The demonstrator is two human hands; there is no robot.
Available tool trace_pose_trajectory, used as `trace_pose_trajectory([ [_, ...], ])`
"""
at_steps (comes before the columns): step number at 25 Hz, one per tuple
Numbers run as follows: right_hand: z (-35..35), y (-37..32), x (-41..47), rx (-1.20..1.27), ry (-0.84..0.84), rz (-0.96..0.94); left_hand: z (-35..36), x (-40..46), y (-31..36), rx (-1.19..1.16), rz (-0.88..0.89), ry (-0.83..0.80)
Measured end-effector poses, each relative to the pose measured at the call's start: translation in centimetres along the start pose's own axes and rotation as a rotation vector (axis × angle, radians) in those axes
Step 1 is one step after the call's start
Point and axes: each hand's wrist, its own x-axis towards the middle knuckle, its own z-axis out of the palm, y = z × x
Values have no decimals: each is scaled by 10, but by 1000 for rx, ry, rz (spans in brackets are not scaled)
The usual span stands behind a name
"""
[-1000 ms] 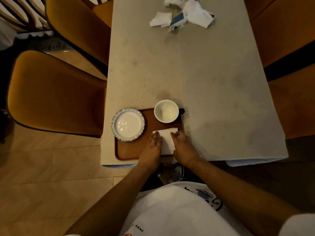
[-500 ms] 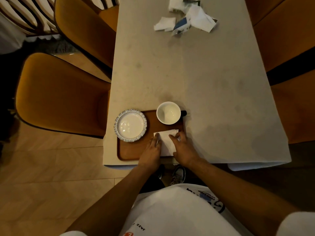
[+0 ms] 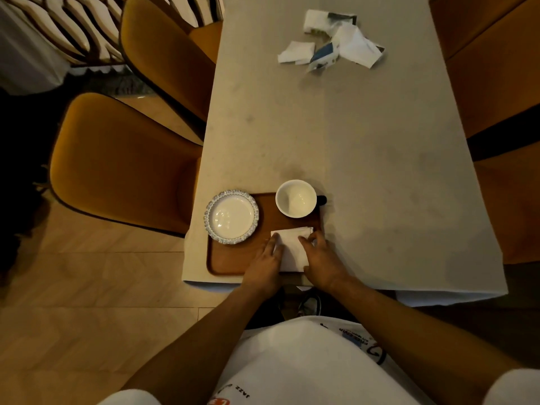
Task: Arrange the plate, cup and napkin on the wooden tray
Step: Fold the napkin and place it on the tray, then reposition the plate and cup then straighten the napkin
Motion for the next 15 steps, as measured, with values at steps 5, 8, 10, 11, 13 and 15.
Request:
trace_pose_trajectory([
  [5, 1, -15, 1, 7, 125, -15, 1, -20, -17, -176, -73, 174],
  [8, -1, -38, 13, 86, 106, -39, -9, -26, -40, -228, -122, 293],
  [10, -4, -58, 27, 128, 103, -48, -18, -27, -61, -273, -157, 371],
  [11, -6, -67, 34, 131, 97, -49, -23, -26, -72, -305, -175, 388],
  [13, -8, -84, 48, 136, 63, -41, -35, -20, -99, -350, -224, 412],
  [15, -9, -101, 63, 153, 29, -4, -51, -14, -123, -400, -295, 461],
])
